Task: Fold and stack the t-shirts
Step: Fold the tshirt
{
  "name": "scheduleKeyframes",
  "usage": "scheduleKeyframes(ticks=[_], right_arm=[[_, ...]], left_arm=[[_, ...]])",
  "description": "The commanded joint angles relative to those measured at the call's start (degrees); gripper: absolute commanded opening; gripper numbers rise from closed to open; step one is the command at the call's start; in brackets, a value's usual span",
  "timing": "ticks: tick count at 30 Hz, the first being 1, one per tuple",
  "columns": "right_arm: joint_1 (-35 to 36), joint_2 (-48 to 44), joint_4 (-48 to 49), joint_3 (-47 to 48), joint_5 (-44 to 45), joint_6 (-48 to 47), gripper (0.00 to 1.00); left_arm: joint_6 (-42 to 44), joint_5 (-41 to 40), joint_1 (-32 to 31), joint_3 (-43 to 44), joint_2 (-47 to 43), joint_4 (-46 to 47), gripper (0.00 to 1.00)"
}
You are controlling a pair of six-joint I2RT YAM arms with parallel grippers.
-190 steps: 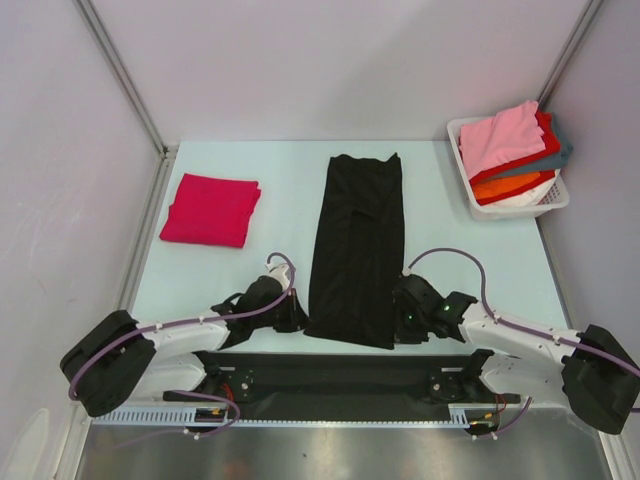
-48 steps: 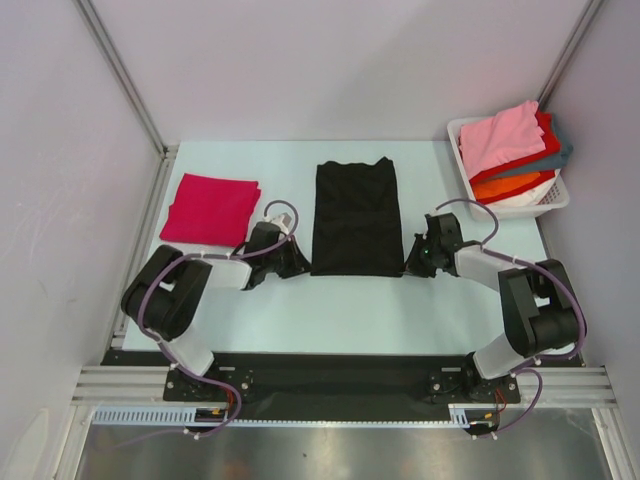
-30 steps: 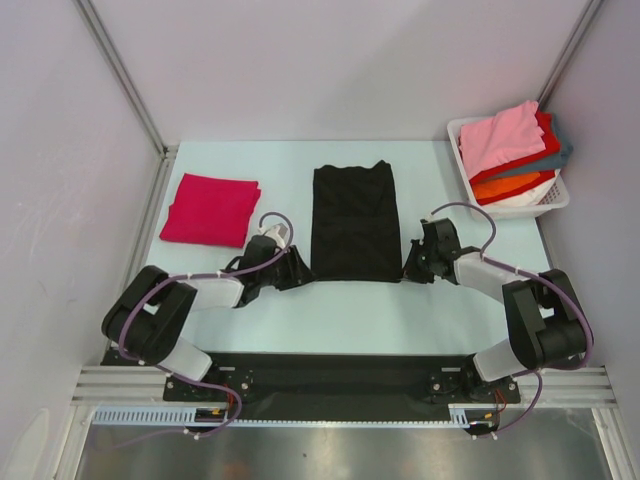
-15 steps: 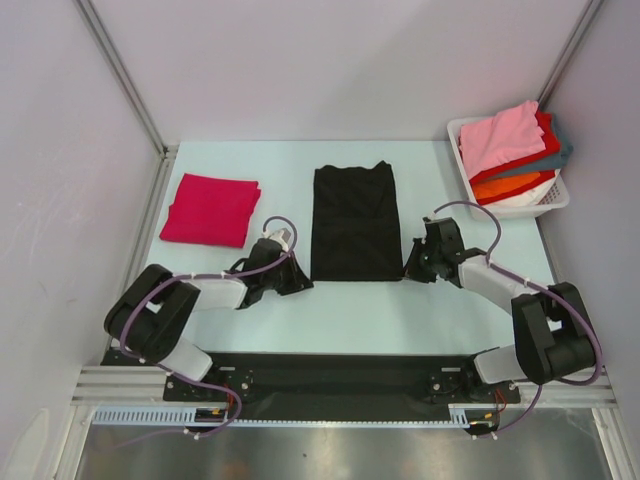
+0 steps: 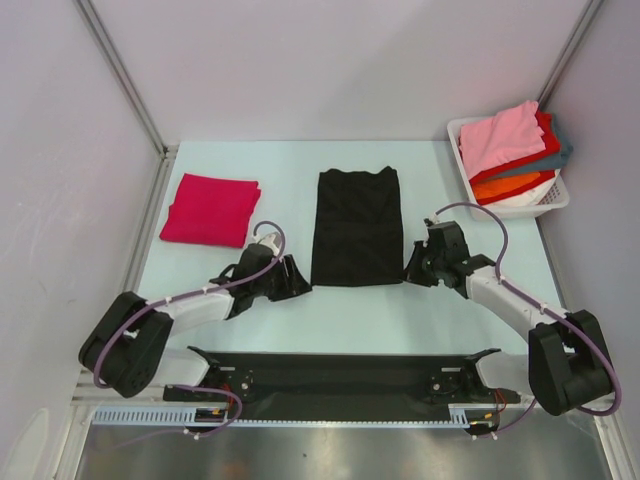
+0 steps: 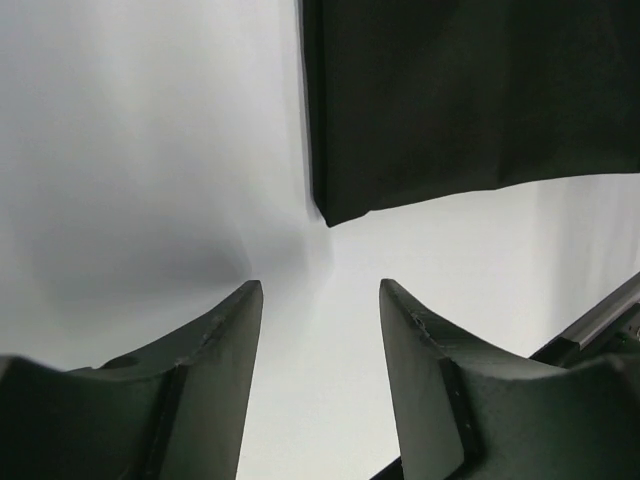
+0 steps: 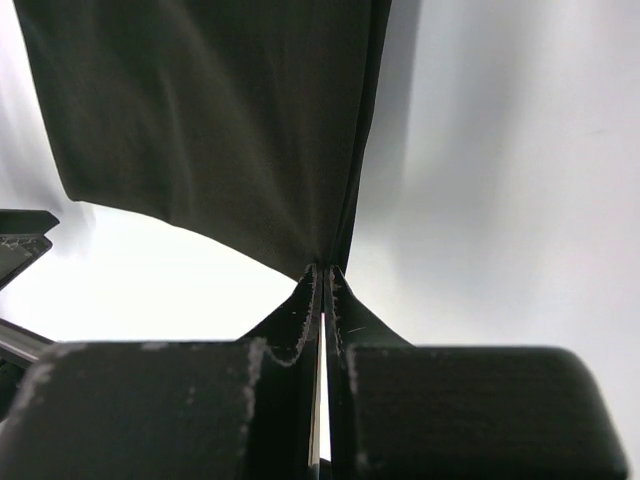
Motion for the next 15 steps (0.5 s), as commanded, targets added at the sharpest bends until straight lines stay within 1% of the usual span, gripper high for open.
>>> scheduleKeyframes(ticks=[1, 5, 8, 11, 12, 15], right_arm=[[0.1, 0.3, -0.1, -0.7, 0.7, -0.8, 0.0], [0.2, 1.0, 0.5, -1.0, 1.0, -0.8, 0.0], [0.1, 1.0, 0.5, -1.1, 1.2, -0.8, 0.0], [0.0, 1.0, 0.6, -1.2, 1.3, -0.7, 0.0], [-0.1, 0.9, 0.6, -1.3, 1.2, -0.6, 0.0], [-0.1, 0.8, 0.8, -1.3, 1.0, -0.5, 0.0]], left_arm=[[-0.1, 0.3, -0.3, 1.9, 1.7, 1.2, 0.57], [-0.9, 0.5, -0.4, 3.6, 6.5, 3.6, 0.56], [-0.9, 0.2, -0.3, 4.8, 8.4, 4.7, 0.54], [-1.2, 0.9, -0.3, 6.3, 10.7, 5.5, 0.46], [-1.3, 1.4, -0.3, 6.4, 11.4, 5.9, 0.4], [-1.4, 0.4, -0.4, 6.1, 12.1, 6.2, 0.39]])
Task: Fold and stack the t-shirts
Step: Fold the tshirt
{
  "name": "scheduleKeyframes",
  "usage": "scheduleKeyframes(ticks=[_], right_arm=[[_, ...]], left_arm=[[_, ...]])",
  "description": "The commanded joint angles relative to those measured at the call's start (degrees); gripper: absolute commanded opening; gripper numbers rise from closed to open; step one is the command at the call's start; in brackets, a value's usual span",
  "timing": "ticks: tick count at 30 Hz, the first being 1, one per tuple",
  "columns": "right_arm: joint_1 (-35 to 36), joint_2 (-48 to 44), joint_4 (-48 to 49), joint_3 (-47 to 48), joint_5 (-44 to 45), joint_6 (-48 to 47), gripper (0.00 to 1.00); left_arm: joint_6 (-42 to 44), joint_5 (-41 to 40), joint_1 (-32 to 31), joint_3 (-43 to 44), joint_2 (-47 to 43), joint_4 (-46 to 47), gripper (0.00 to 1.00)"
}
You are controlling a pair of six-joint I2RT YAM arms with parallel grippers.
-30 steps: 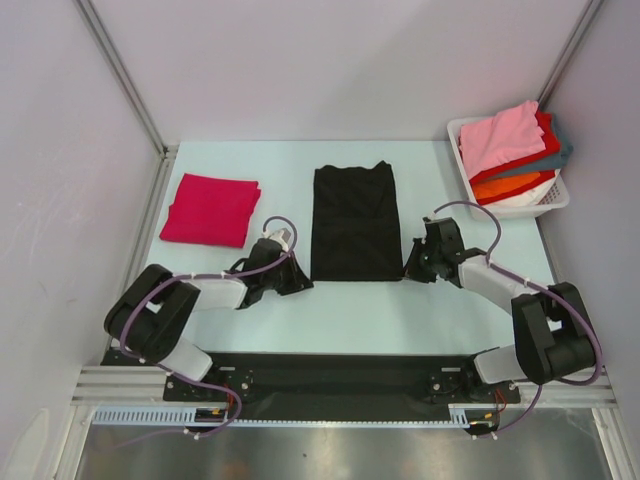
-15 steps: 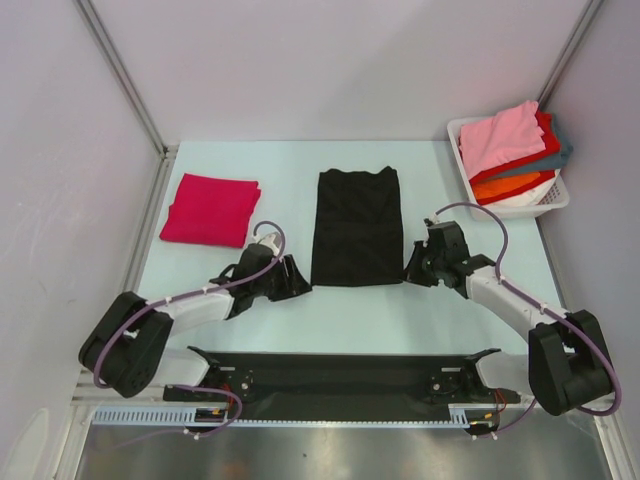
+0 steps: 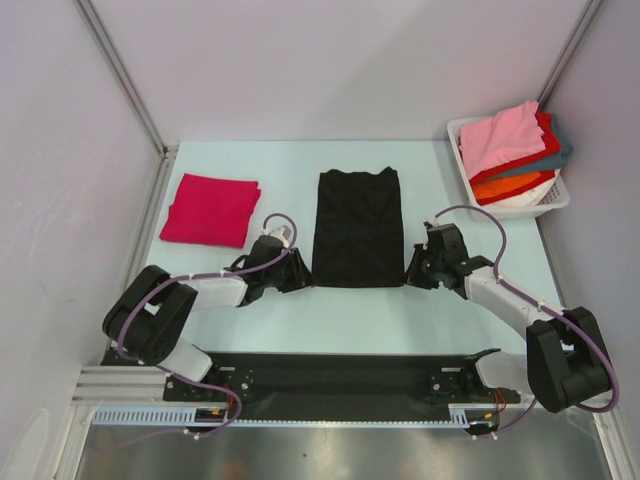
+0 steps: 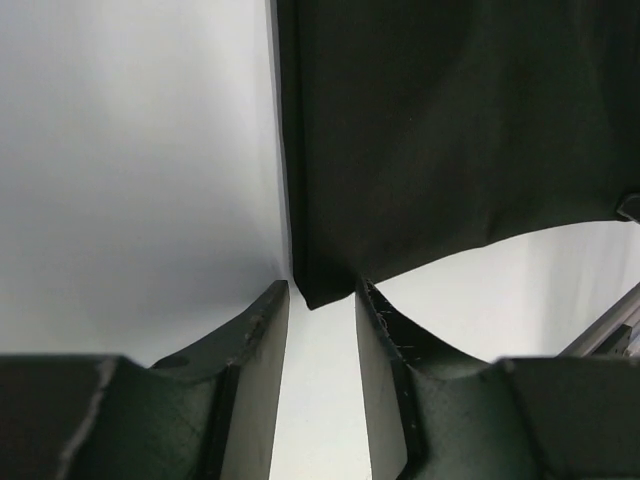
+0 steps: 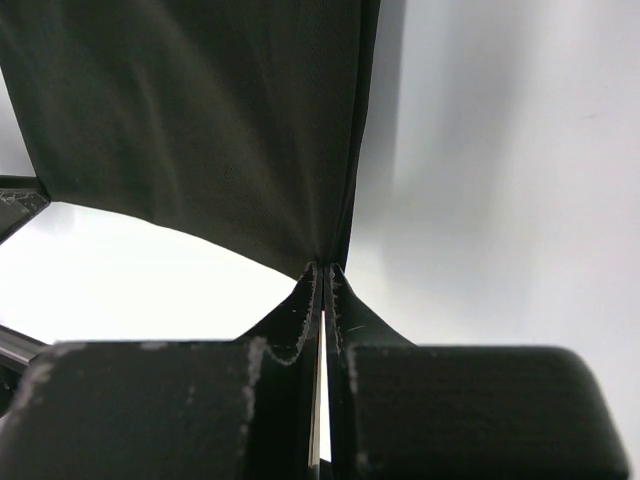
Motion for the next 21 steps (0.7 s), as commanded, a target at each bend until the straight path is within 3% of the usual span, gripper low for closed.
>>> scheduleKeyframes(ticks=[1, 7, 11, 12, 21], right_arm=[[0.0, -0.2, 0.7, -0.3, 0.4, -0.3, 0.0], [-0.1, -0.2, 1.2, -0.4, 0.1, 0.1, 0.0], [-0.1, -0.2, 1.1, -0.3, 0.0, 0.2, 0.0], [-0.2, -0.2, 1.1, -0.3, -0.3, 0.1, 0.0], [-0.6, -4.1, -3.0, 2.2, -0.4, -0.5, 0.0]], left_arm=[[0.0, -0.8, -0.3, 0.9, 1.8, 0.6, 0.4], [-0.4, 0.4, -0.3, 1.6, 5.6, 2.6, 0.39], [0.7, 1.9, -0.8, 1.7, 6.2, 3.4, 0.11], [0.8, 1.9, -0.8, 1.3, 5.6, 3.1, 0.0], [3.2, 1.0, -0.8, 0.9, -5.3, -6.3, 0.0]])
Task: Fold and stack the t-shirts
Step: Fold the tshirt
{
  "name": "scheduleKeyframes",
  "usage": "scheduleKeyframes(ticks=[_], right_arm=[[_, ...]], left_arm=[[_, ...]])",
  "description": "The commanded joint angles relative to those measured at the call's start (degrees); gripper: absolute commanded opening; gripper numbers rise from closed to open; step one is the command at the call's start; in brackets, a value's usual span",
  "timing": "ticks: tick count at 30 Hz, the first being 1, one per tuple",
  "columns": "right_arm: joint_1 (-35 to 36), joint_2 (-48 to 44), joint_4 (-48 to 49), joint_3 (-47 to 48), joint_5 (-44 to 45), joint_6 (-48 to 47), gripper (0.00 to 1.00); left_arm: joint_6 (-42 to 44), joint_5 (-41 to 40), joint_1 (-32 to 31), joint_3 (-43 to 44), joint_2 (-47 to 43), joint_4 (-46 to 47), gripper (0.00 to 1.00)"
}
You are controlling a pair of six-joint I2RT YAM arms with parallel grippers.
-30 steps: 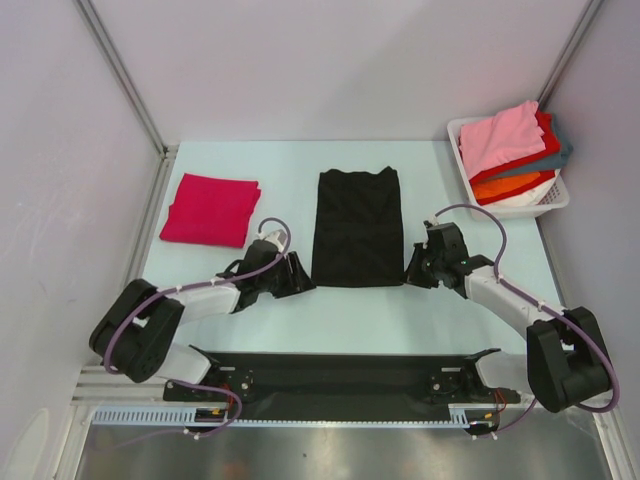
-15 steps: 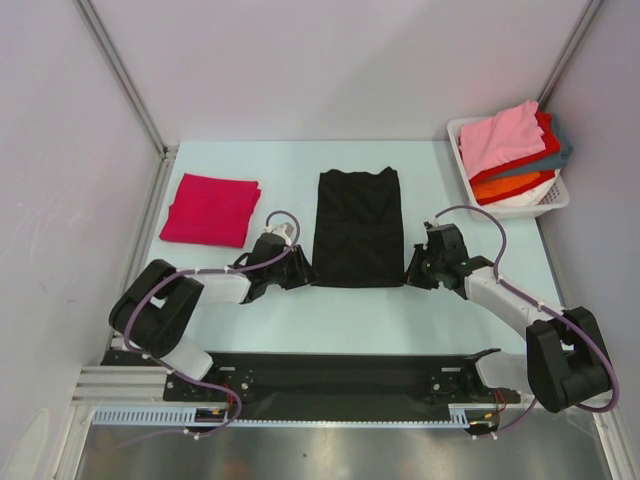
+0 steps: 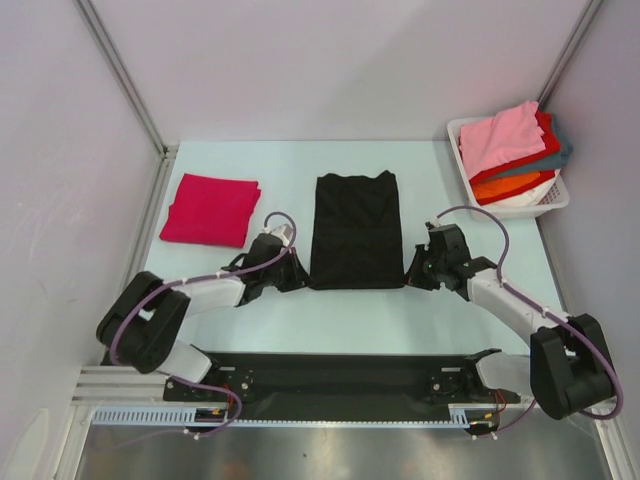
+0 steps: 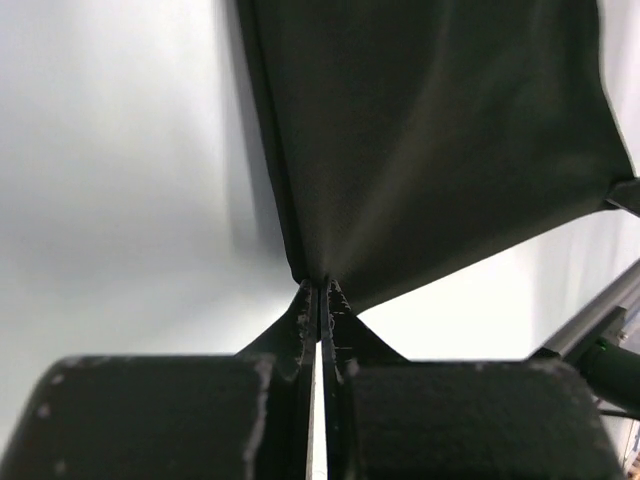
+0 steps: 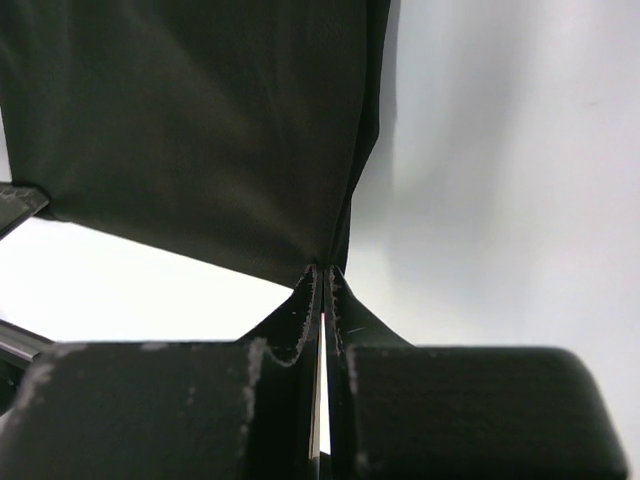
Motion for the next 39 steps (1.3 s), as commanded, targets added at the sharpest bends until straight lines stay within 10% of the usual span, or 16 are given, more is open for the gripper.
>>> scheduleKeyframes(ticks=[1, 14, 39], right_arm=[[-0.3, -4.2, -2.6, 2.8, -0.2, -0.7, 0.0], [-6.0, 0.4, -5.7, 17.0, -1.8, -3.9, 0.0], [-13.9, 40.3, -8.3, 58.7, -7.4, -3.0, 0.0]], left_arm=[[2.4, -0.4, -0.4, 0.0, -7.0, -5.5, 0.0], [6.7, 2.9, 4.8, 14.9, -9.5, -17.9, 0.0], [6.6, 8.1, 14.3, 56.8, 27.0, -23.1, 0.0]])
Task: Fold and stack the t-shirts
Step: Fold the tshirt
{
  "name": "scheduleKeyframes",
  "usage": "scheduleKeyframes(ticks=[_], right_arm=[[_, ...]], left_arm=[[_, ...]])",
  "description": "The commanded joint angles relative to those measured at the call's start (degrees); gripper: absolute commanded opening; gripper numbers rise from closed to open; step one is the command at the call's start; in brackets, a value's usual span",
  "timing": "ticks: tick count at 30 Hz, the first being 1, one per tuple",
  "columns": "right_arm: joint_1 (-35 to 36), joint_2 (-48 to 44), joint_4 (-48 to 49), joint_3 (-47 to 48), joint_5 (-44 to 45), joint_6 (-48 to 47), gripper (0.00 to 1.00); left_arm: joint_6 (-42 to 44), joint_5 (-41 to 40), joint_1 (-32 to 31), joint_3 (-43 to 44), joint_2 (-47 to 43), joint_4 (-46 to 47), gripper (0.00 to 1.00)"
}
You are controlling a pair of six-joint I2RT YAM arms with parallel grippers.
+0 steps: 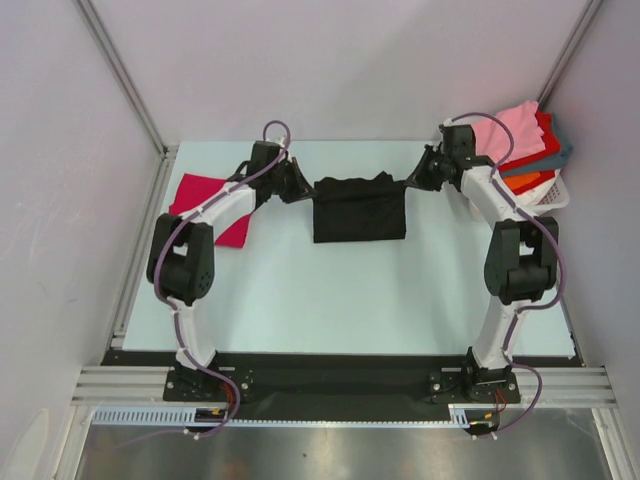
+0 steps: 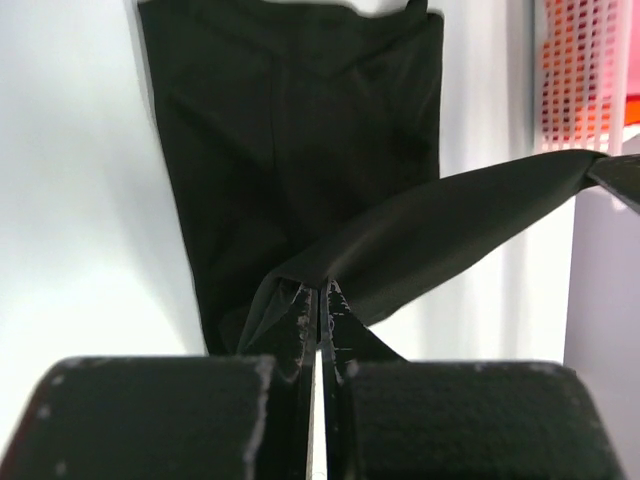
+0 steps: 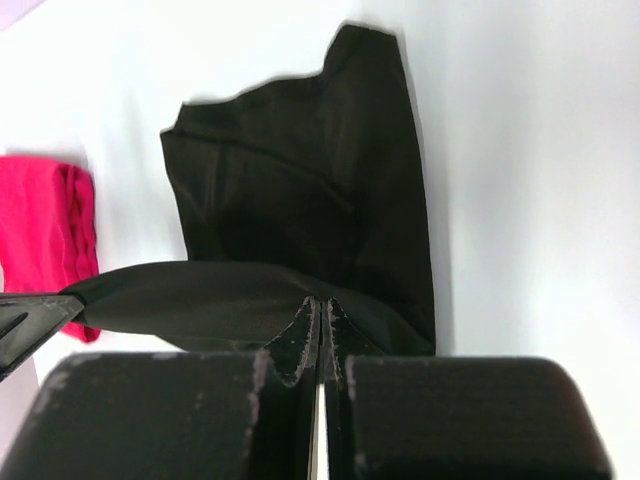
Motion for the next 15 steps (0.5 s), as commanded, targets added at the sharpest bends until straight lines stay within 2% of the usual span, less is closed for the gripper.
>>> scheduleKeyframes(ticks=[1, 7, 8, 9, 10, 12, 13, 14, 15], right_arm=[[-0.5, 4.5, -0.1, 7.1, -0.4, 0.3, 0.0], [-1.3, 15.3, 0.2, 16.0, -1.3, 2.0, 0.0], [-1.5, 16.9, 0.9, 18.7, -1.9, 2.3, 0.02], [-1.9, 18.3, 2.3, 19.5, -2.7, 3.0, 0.07], [-2.0, 21.1, 4.3, 20.6, -3.4, 4.1, 0.29], [-2.1, 22.6, 6.7, 20.8, -1.6, 4.6, 0.99], [-2.3, 22.4, 10.6, 19.7, -1.6, 4.6, 1.0], [-2.4, 22.0, 12.8, 18.3, -3.8, 4.1, 1.0], [-2.5, 21.1, 14.7, 14.2, -4.6, 4.1, 1.0]], left_arm=[[0.0, 1.6, 1.4, 6.9, 3.8, -0.7, 0.0], [-2.9, 3.1, 3.2, 18.7, 14.7, -0.1, 0.01], [-3.4, 4.6, 3.5, 20.4, 16.6, 1.2, 0.02], [-4.1, 4.9, 3.8, 23.4, 18.3, 1.6, 0.02], [-5.3, 4.9, 4.2, 25.2, 21.9, 2.1, 0.12], [-6.0, 6.1, 5.0, 30.2, 25.1, 2.9, 0.5], [-6.2, 6.2, 5.1, 31.2, 26.9, 3.0, 0.75], [-5.7, 6.3, 5.2, 31.5, 27.1, 2.9, 0.8], [-5.2, 4.7, 5.3, 30.5, 26.3, 3.0, 0.81]])
